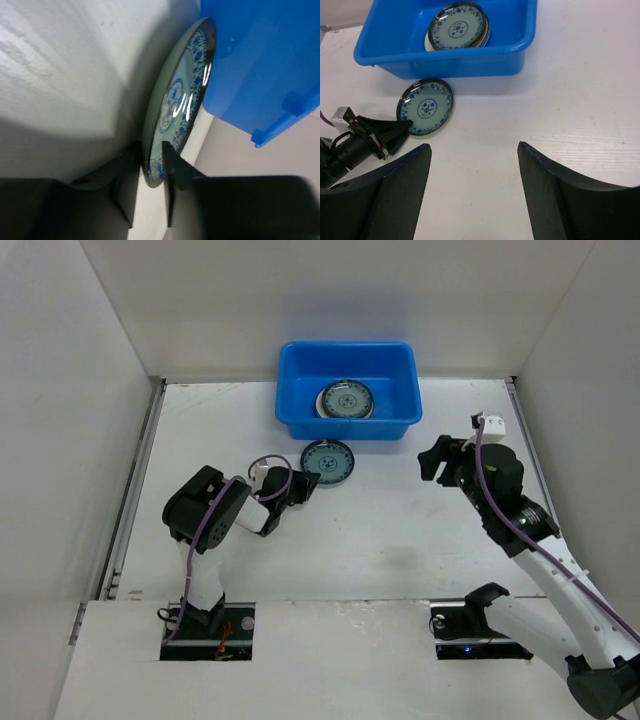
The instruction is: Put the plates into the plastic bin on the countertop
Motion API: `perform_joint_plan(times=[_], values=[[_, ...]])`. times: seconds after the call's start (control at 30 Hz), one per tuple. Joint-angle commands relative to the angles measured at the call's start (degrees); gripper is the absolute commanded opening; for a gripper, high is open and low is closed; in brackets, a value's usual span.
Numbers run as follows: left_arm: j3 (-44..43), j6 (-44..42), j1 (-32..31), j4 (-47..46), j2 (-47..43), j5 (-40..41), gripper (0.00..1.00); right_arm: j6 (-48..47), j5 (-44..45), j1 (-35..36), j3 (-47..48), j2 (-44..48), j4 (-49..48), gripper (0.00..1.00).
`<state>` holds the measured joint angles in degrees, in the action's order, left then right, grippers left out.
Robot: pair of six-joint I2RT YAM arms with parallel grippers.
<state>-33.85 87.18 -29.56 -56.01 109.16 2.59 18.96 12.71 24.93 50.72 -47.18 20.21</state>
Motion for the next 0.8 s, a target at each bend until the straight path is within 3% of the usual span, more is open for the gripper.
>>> perform_joint_plan(times=[0.0, 0.13, 0.23, 0.33, 0.47, 0.6, 0.67, 0.77], values=[[-0.2, 0.1, 0.1, 3.0, 1.4, 4.5, 0.15, 1.3, -1.7, -1.6, -0.7, 1.4, -1.1, 0.75], [2.5, -0.1, 0.4, 3.5, -2.9, 4.5, 0.01, 2.0, -3.0, -2.8, -1.0, 1.5, -1.7, 0.75], [5.8, -1.0, 0.5, 6.0, -10.4, 3.7, 0.0, 2.7, -3.2, -3.3, -0.6, 0.9, -2.4, 0.75], [9.7, -4.8, -0.1, 12.5, -22.8, 4.3, 0.0, 3.2, -3.1, -4.1, 0.0, 0.2, -3.3, 0.75], [10.9, -13.7, -0.5, 29.7, -45.9, 9.0, 0.0, 4.9, -3.2, -5.9, 0.3, -1.2, -4.4, 0.75], [0.7, -27.5, 1.8, 47.0, -57.1, 10.5, 0.01, 7.0, -3.3, -7.3, 0.3, -2.9, -5.2, 0.74], [-8.0, -35.1, 4.2, 53.1, -55.0, 9.1, 0.01, 8.0, -3.4, -7.5, 0.0, -3.4, -5.9, 0.74], [-18.3, -42.5, 6.6, 54.0, -46.7, 4.8, 0.01, 9.3, -3.4, -7.2, -0.3, -3.8, -6.7, 0.74]])
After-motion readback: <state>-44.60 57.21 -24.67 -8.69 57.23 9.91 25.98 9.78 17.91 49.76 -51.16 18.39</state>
